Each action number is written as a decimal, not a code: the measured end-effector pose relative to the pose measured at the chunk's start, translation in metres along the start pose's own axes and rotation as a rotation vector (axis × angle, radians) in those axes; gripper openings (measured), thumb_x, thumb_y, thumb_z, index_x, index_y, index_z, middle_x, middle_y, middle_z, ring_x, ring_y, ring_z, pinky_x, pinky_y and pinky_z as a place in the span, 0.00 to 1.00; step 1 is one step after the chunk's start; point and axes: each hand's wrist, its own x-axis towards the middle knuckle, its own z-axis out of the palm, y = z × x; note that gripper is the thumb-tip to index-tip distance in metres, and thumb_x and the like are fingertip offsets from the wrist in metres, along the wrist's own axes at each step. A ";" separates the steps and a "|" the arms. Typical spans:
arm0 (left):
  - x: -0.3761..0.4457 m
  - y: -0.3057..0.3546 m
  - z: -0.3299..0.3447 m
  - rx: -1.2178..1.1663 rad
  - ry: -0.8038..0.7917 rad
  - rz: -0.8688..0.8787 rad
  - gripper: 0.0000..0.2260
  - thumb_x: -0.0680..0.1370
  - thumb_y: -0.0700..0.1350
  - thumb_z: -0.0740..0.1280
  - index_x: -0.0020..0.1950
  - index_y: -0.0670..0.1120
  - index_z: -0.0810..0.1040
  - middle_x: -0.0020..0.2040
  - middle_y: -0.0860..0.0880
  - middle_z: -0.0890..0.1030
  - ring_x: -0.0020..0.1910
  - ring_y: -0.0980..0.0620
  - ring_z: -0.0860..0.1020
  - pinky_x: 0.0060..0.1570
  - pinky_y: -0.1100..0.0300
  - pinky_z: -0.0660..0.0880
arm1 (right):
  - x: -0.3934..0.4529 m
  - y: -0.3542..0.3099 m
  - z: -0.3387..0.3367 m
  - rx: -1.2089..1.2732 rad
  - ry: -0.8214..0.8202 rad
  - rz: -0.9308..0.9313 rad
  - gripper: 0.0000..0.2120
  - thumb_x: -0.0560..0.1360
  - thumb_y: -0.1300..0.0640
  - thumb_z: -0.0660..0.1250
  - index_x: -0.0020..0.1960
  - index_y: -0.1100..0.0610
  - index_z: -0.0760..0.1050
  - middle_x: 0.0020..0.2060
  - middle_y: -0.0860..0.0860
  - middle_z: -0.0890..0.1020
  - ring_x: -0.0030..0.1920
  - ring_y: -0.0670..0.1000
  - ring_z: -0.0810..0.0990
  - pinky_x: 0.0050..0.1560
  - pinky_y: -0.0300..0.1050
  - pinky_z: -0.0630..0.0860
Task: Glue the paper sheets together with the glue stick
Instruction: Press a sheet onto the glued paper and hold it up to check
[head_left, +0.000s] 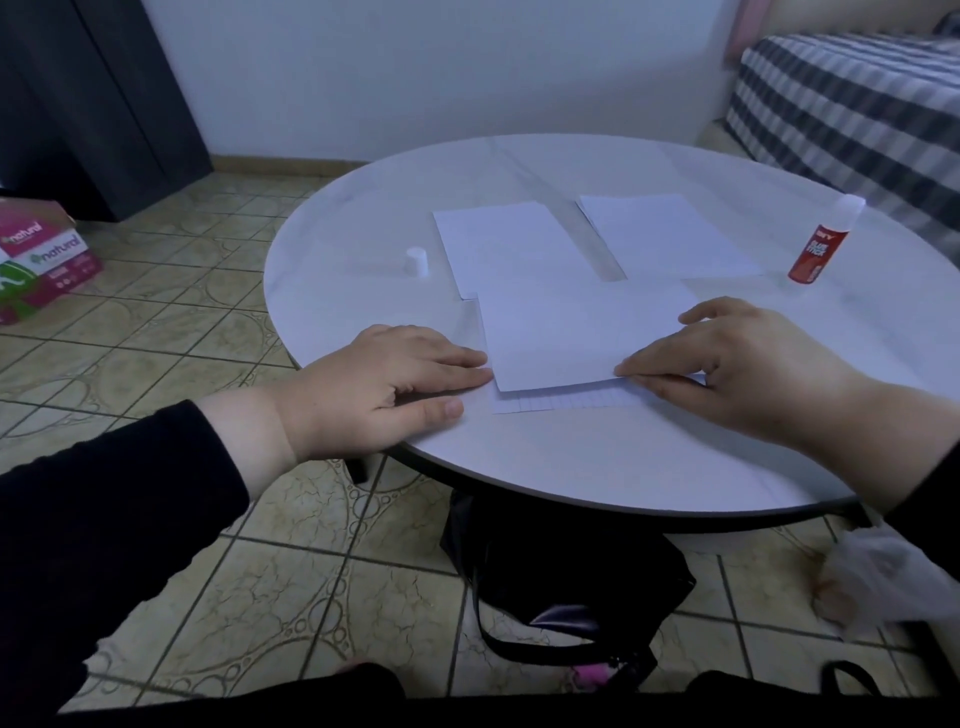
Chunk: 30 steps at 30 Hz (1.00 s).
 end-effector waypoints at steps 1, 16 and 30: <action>0.000 -0.001 0.001 0.000 0.001 0.003 0.20 0.79 0.59 0.57 0.69 0.55 0.74 0.69 0.57 0.73 0.67 0.54 0.71 0.64 0.41 0.68 | 0.000 0.000 -0.001 0.010 -0.019 0.008 0.14 0.74 0.46 0.62 0.48 0.47 0.85 0.44 0.40 0.86 0.46 0.47 0.77 0.57 0.25 0.58; 0.000 0.003 -0.004 -0.001 -0.019 -0.002 0.21 0.79 0.58 0.58 0.68 0.52 0.76 0.69 0.55 0.74 0.67 0.52 0.72 0.64 0.41 0.67 | -0.001 -0.006 -0.004 0.080 -0.066 0.053 0.07 0.74 0.51 0.69 0.49 0.46 0.85 0.44 0.39 0.86 0.45 0.51 0.83 0.55 0.34 0.69; 0.000 0.006 -0.003 -0.058 -0.014 -0.043 0.25 0.76 0.58 0.60 0.70 0.50 0.74 0.67 0.58 0.76 0.65 0.54 0.72 0.65 0.43 0.68 | -0.002 -0.013 -0.002 0.005 0.033 -0.011 0.07 0.71 0.54 0.70 0.46 0.48 0.85 0.40 0.44 0.86 0.35 0.51 0.84 0.40 0.44 0.78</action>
